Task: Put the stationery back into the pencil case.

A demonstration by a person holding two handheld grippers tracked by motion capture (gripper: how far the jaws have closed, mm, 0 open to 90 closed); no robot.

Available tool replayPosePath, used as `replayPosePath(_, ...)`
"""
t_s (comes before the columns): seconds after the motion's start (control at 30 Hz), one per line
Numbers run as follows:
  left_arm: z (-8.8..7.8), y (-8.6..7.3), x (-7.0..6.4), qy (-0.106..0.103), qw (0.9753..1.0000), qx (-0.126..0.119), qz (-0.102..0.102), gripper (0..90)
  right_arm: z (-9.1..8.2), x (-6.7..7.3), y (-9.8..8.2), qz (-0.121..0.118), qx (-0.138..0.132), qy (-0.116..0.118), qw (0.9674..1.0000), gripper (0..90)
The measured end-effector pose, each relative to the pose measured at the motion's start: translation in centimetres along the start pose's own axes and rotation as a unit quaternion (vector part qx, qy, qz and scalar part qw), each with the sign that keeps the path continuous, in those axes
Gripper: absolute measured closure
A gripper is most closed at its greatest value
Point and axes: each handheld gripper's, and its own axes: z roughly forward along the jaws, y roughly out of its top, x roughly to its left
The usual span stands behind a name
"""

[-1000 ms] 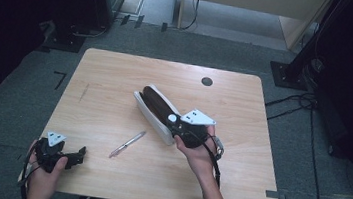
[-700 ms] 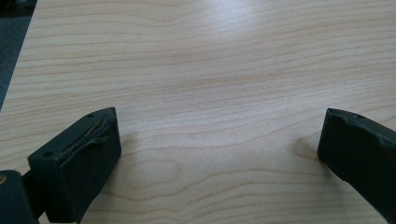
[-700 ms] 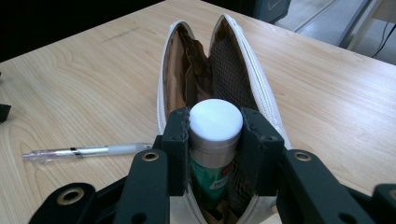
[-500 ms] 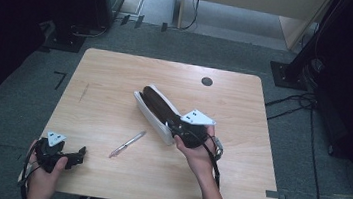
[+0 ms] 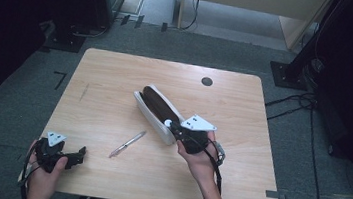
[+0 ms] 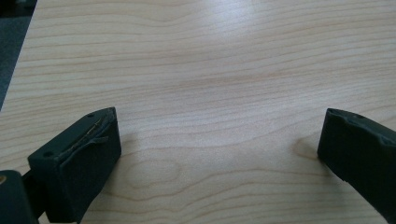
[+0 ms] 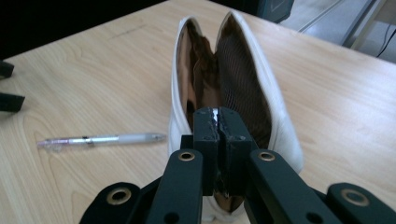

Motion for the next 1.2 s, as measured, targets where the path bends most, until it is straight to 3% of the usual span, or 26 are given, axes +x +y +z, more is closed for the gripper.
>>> replayPosePath(0.17,0.0,0.0,0.0,0.000,1.0000,0.000,0.000,0.0,0.6,-0.4,-0.3,0.015,0.007,-0.003,0.9998,89.1)
replayPosePath(0.57,0.0,0.0,0.0,0.000,1.0000,0.000,-0.001,0.0,2.6,-0.4,0.8,0.016,0.013,0.003,0.9998,89.7)
replayPosePath(0.93,0.0,0.0,0.0,0.000,1.0000,0.000,0.000,0.0,1.6,-0.5,1.1,0.015,-0.006,0.002,0.9999,89.7)
replayPosePath(1.2,0.0,0.0,0.0,0.000,1.0000,0.000,0.000,0.0,3.2,-0.6,0.9,0.018,0.017,0.001,0.9997,90.0)
